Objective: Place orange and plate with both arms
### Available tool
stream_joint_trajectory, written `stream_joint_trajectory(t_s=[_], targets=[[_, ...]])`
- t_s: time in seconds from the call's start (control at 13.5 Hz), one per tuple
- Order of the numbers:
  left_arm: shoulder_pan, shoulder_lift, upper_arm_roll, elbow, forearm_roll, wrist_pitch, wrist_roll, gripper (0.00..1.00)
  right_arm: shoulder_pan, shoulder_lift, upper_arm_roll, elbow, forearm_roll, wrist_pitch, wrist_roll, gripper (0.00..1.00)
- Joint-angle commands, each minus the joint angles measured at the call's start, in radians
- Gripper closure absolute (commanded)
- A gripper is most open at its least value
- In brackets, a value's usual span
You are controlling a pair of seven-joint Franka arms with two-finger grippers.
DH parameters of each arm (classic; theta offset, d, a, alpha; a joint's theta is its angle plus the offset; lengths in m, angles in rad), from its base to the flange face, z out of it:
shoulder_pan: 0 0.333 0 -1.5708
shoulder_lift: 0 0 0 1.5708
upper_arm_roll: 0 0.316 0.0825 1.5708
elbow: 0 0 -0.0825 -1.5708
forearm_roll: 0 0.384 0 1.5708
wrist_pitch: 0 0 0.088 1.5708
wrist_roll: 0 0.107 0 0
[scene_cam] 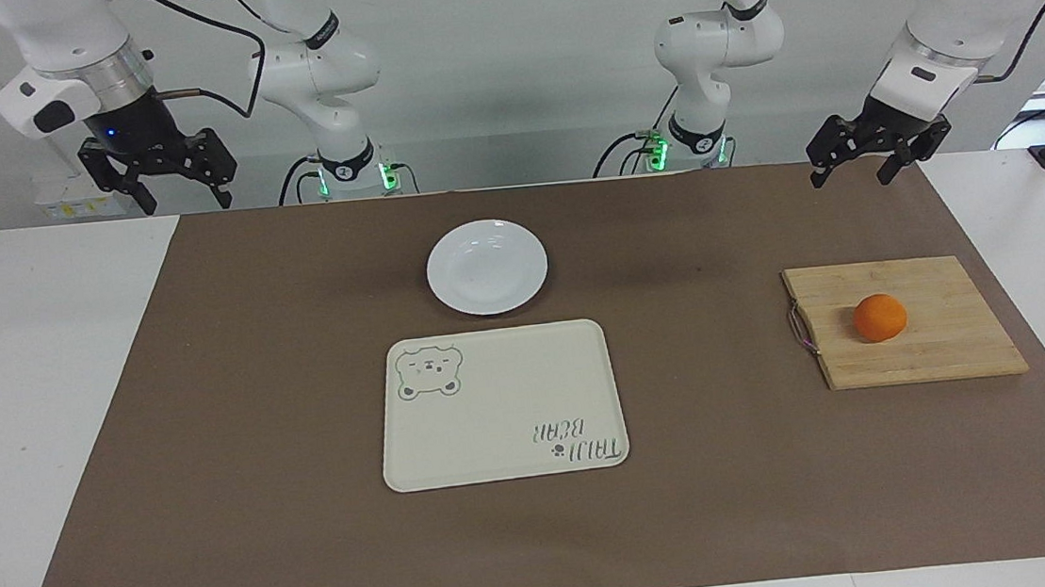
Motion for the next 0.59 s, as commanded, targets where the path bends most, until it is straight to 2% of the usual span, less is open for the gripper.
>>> stream_joint_trajectory(t_s=[0.0, 0.52], targets=[[-0.001, 0.005, 0.002, 0.013, 0.015, -0.033, -0.004, 0.00, -0.007, 0.001, 0.001, 0.013, 0.019, -0.021, -0.013, 0.00], [0.001, 0.004, 0.010, 0.010, 0.015, -0.029, -0.004, 0.00, -0.007, 0.001, 0.003, 0.013, 0.019, -0.021, -0.013, 0.00]])
